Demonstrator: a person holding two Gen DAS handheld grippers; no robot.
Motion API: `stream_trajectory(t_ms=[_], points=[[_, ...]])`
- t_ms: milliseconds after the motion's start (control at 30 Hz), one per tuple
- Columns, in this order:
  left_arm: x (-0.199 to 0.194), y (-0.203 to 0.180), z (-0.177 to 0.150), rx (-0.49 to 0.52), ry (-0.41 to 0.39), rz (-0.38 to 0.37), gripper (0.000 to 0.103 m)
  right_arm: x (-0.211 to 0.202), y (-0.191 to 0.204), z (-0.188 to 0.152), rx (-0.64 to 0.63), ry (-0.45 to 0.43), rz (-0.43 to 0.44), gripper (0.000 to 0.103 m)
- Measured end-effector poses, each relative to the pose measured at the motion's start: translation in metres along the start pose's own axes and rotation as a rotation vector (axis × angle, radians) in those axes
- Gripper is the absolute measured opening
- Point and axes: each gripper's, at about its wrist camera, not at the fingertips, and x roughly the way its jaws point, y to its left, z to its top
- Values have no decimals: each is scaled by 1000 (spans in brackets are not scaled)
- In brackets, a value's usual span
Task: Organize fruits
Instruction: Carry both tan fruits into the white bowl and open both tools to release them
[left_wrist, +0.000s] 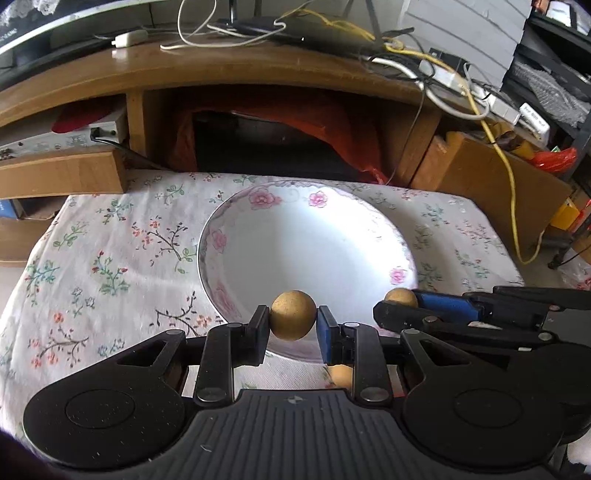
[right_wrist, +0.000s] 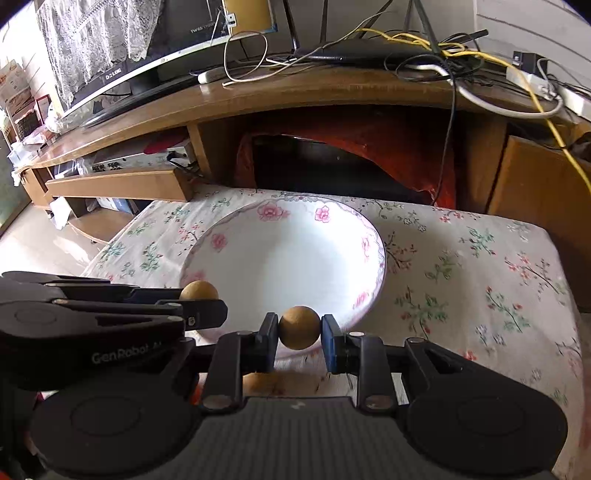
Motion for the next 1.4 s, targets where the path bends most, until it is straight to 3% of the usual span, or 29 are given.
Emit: stream_trajectory(t_ms=[333,600,800,1000,1400], points=[[13,4,0,-7,17,18,34,24,-6,4,-24,14,8,19],[11,5,2,-6,6,17,41,25,-8,4,-31,7,6,19],[-9,7,8,-19,-36,4,48,10,-6,11,-38,-32,4,19],[-28,9,10,-13,-65,13,50,-15,-5,16,-31,-73,-4,19],[-66,18,-24,-41,-57,3,56,-50,11,-9,-39,-65,3,19]])
